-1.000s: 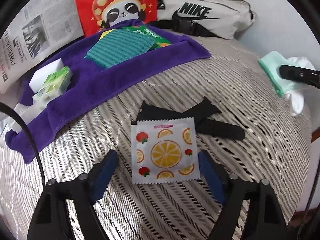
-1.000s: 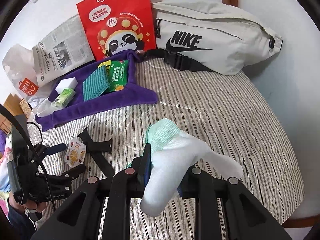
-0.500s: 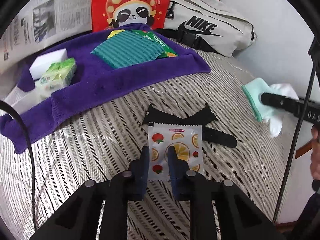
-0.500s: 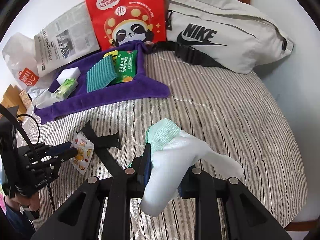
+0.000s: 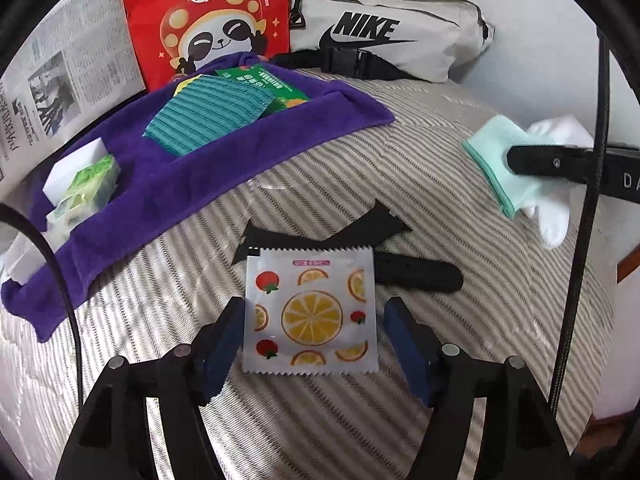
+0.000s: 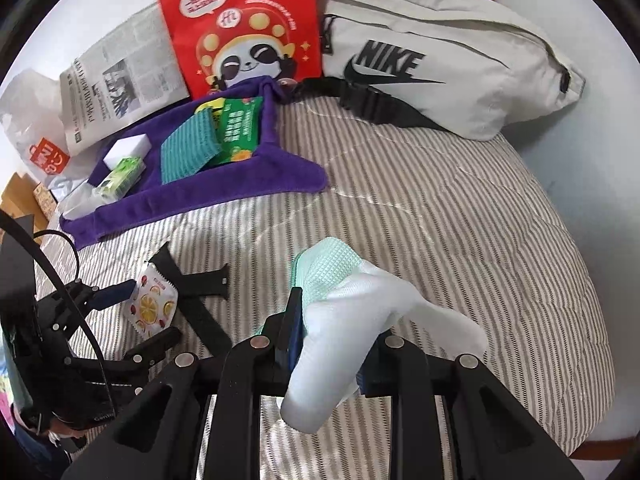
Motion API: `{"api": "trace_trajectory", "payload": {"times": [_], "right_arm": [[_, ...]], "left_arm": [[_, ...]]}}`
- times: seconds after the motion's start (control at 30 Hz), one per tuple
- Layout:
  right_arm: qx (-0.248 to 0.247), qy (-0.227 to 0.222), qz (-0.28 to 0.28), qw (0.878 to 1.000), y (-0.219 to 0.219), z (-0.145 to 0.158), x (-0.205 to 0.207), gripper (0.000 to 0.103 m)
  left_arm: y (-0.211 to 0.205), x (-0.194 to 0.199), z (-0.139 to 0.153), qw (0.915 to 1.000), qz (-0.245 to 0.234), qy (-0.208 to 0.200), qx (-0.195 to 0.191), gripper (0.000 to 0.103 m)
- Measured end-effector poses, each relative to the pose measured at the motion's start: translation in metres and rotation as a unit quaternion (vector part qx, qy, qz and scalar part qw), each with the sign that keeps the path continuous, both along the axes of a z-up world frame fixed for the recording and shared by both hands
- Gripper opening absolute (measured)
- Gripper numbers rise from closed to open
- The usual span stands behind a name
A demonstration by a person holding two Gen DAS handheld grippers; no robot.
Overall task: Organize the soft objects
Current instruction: 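Grasp the fruit-printed snack packet on the bed with the left tool while the right tool holds the sock, then carry the snack packet with the left tool while the right tool carries the sock to the towel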
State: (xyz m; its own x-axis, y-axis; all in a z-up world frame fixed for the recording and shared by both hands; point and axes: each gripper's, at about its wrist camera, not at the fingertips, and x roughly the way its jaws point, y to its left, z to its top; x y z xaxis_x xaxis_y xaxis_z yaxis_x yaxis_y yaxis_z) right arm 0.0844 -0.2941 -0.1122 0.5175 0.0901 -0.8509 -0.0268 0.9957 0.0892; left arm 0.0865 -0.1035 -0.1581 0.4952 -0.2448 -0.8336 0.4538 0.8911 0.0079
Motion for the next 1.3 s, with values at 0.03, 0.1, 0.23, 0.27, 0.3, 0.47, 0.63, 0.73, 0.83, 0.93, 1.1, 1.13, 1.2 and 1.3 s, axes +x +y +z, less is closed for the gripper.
{"api": "trace_trajectory", "payload": {"times": [0.03, 0.1, 0.23, 0.27, 0.3, 0.47, 0.63, 0.73, 0.83, 0.93, 1.1, 1.13, 1.2, 1.3], "right_arm": [[0.001, 0.0, -0.003, 1.0, -0.003, 0.0, 0.0, 0.023], [-0.001, 0.001, -0.007, 1.0, -0.007, -0.001, 0.001, 0.023], [0.001, 0.002, -0.014, 1.0, -0.015, -0.002, 0.001, 0.023], [0.001, 0.002, -0.016, 1.0, -0.016, -0.003, 0.001, 0.023], [0.001, 0.002, -0.017, 1.0, -0.017, -0.003, 0.001, 0.023], [0.0, 0.005, -0.015, 1.0, -0.018, -0.005, 0.002, 0.023], [-0.001, 0.003, -0.013, 1.0, -0.018, -0.004, 0.001, 0.023], [0.0, 0.002, -0.015, 1.0, -0.019, -0.003, 0.001, 0.023], [0.001, 0.003, -0.014, 1.0, -0.018, -0.004, 0.001, 0.023], [-0.001, 0.005, -0.012, 1.0, -0.018, -0.005, 0.001, 0.023], [0.001, 0.002, -0.012, 1.0, -0.017, -0.003, -0.001, 0.023], [0.002, 0.001, -0.011, 1.0, -0.016, -0.003, -0.001, 0.023], [0.003, 0.0, -0.007, 1.0, -0.014, -0.003, -0.001, 0.023], [0.008, 0.0, -0.001, 1.0, -0.01, -0.004, -0.001, 0.023]], "left_arm": [[0.0, 0.001, 0.0, 1.0, 0.002, -0.001, -0.001, 0.069], [0.0, 0.002, 0.0, 1.0, 0.0, -0.007, -0.001, 0.067], [0.001, 0.0, 0.001, 0.9999, -0.001, -0.013, -0.003, 0.055], [0.002, -0.001, 0.002, 0.9999, -0.002, -0.015, -0.003, 0.051], [0.003, -0.002, 0.002, 0.9999, -0.004, -0.013, -0.008, 0.048], [0.002, -0.004, 0.002, 0.9999, 0.0, -0.017, -0.003, 0.046], [0.006, -0.005, 0.003, 0.9999, 0.002, -0.009, -0.013, 0.034], [0.013, -0.006, 0.005, 0.9995, 0.002, 0.005, -0.032, 0.019], [0.021, -0.007, 0.005, 0.9985, 0.005, 0.016, -0.052, 0.016], [0.023, -0.009, 0.006, 0.9983, 0.006, 0.017, -0.055, 0.012], [0.029, -0.012, 0.013, 0.9979, 0.006, 0.02, -0.061, 0.011], [0.031, -0.012, 0.014, 0.9978, 0.006, 0.021, -0.062, 0.01], [0.037, -0.012, 0.015, 0.9973, 0.011, 0.024, -0.068, 0.01], [0.048, -0.012, 0.019, 0.9956, 0.025, 0.022, -0.088, 0.01]]}}
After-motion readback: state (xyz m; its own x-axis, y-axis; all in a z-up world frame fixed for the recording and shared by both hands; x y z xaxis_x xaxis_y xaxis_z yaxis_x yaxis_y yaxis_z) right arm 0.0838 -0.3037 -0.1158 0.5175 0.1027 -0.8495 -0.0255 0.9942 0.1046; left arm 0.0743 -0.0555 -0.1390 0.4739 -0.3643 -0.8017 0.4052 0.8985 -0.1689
